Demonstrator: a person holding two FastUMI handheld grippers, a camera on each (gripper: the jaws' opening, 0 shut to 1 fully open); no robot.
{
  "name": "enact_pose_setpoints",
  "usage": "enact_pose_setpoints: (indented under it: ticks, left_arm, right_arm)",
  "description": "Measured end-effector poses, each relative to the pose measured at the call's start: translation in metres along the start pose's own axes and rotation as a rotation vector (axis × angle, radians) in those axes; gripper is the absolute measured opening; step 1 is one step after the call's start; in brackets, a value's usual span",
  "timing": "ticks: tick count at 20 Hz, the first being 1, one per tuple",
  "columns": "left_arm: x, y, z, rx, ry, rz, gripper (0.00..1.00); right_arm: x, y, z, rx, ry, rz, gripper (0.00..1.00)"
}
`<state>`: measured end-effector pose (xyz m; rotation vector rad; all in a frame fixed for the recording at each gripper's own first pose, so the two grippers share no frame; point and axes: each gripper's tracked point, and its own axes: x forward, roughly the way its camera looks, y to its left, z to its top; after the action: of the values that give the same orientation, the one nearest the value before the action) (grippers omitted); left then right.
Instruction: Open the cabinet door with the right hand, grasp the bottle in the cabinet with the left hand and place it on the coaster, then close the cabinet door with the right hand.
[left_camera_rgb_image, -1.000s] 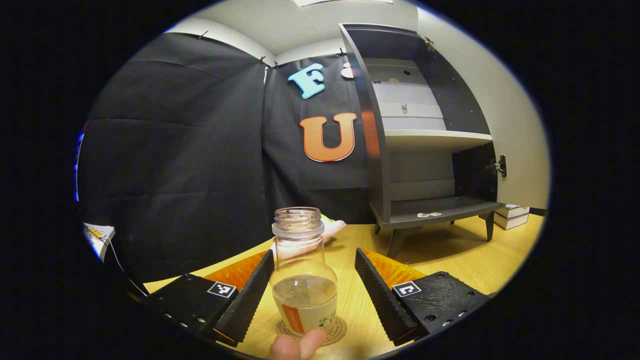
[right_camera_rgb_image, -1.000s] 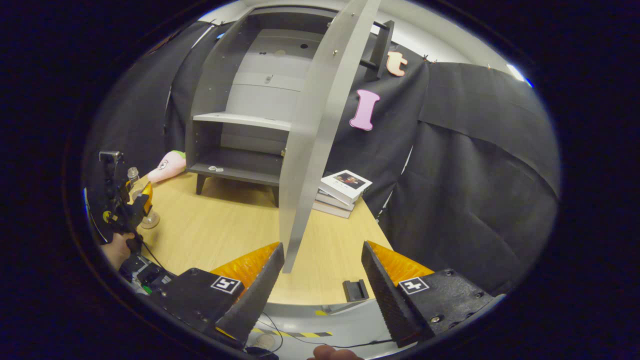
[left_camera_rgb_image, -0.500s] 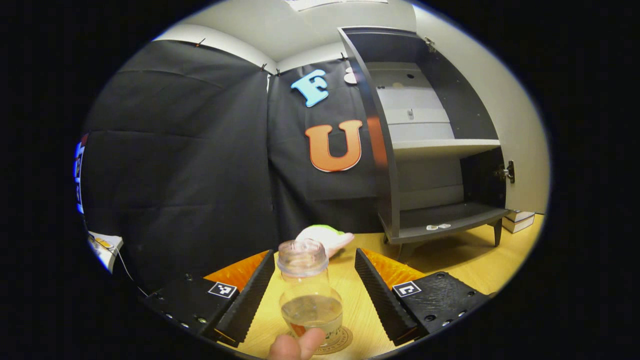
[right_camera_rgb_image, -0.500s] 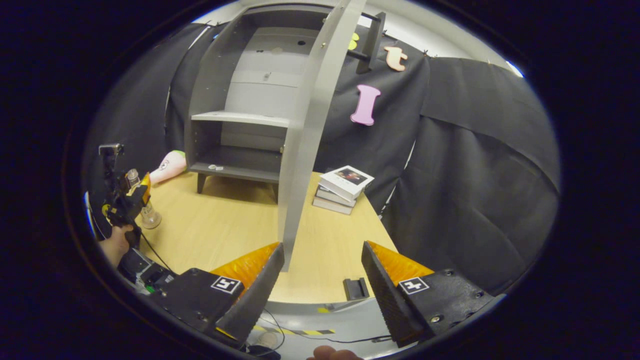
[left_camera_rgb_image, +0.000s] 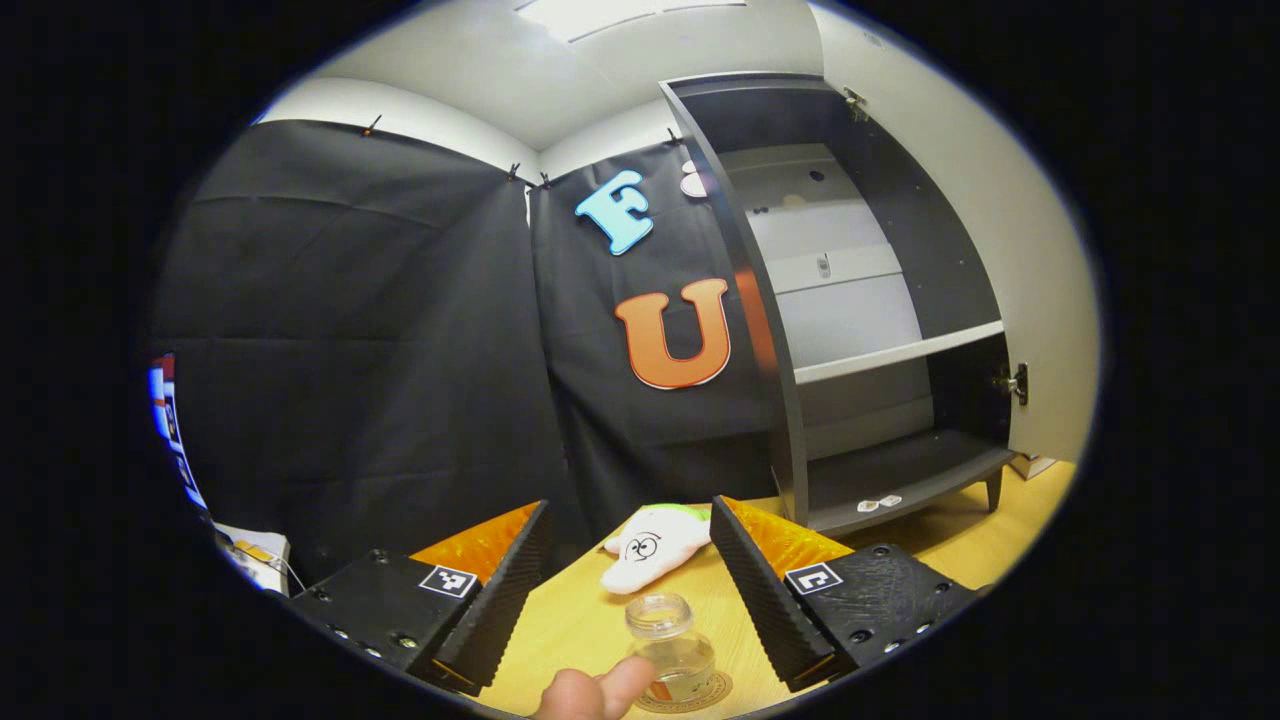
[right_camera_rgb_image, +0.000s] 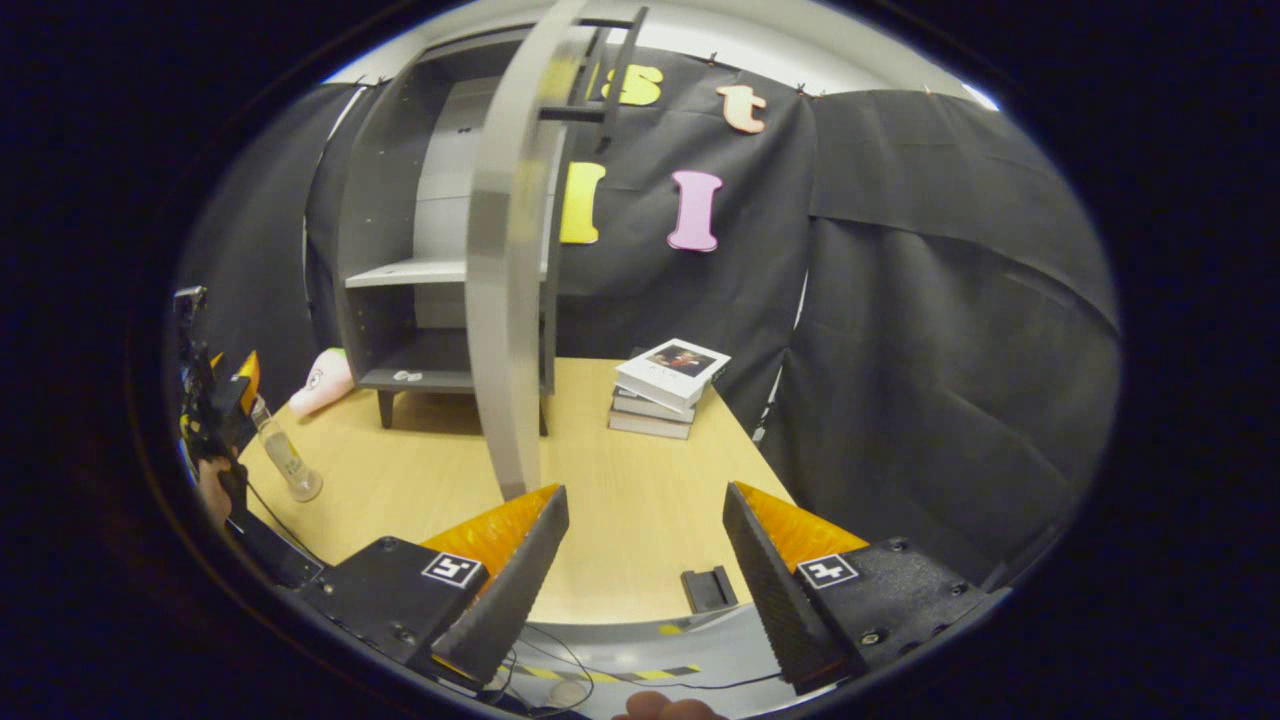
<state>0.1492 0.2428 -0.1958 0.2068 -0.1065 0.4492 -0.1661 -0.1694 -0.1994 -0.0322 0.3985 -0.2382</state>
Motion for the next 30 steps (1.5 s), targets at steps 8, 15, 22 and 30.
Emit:
enact_pose_setpoints:
  ticks: [8,15,22,30]
  left_arm:
    - [-0.030,-0.009,0.123,0.035,0.039,-0.083,0.95]
    - [-0.086,-0.039,0.206,-0.011,0.038,-0.174,0.96]
    - [-0.097,-0.070,0.189,-0.124,0.104,-0.237,0.96]
    - [-0.076,-0.082,0.187,-0.154,0.101,-0.270,0.96]
  right_arm:
    - [0.015,0.010,0.034,0.212,-0.058,0.055,1.00]
    - [0.021,0.011,0.094,0.305,-0.189,0.109,0.97]
    - [-0.011,0.013,0.140,0.372,-0.274,0.150,0.95]
    - [-0.027,0.027,0.158,0.288,-0.310,0.188,0.98]
